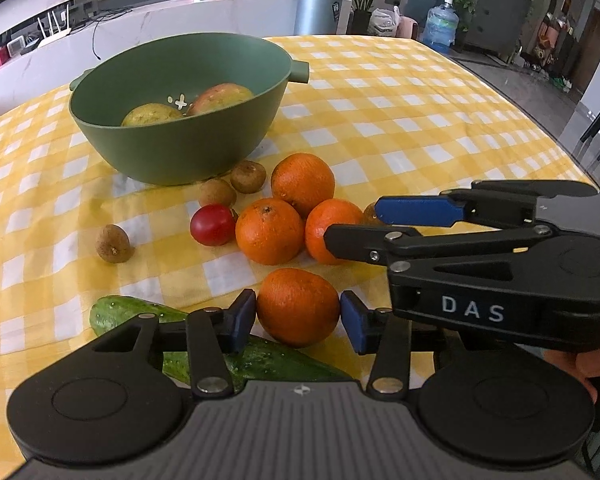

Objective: Organize fruits
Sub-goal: 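Grasp an orange with the left gripper while the right gripper grasps another orange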

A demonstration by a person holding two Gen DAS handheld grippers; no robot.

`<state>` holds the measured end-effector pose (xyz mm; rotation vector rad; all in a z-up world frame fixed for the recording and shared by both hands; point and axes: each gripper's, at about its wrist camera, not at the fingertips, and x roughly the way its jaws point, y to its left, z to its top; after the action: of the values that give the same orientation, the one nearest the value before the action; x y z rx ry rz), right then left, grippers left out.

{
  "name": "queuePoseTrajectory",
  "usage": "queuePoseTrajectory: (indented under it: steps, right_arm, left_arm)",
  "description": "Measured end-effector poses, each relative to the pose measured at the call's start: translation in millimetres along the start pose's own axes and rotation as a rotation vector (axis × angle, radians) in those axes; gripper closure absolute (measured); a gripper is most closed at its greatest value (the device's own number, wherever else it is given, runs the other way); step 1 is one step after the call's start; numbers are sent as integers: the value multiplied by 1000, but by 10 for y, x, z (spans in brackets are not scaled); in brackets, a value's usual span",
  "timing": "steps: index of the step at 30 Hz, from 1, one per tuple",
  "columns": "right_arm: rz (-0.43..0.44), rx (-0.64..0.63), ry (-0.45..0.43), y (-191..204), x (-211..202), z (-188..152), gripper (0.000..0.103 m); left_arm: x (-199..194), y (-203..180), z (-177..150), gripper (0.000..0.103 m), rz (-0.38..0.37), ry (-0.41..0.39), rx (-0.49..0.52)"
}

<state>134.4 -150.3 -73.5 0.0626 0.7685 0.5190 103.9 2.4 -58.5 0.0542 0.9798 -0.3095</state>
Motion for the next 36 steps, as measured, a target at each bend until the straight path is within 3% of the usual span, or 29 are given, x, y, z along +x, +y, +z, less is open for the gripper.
queuePoseTrajectory:
  steps: [29,36]
  right_arm:
    - [-19,36,34,-33,197,27,61]
    - [-23,41,32,-49,187,21,65]
  left_arm:
    - [-27,63,-1,53,-21,-12,-42]
    - [-58,73,-12,53,-31,-24,-46]
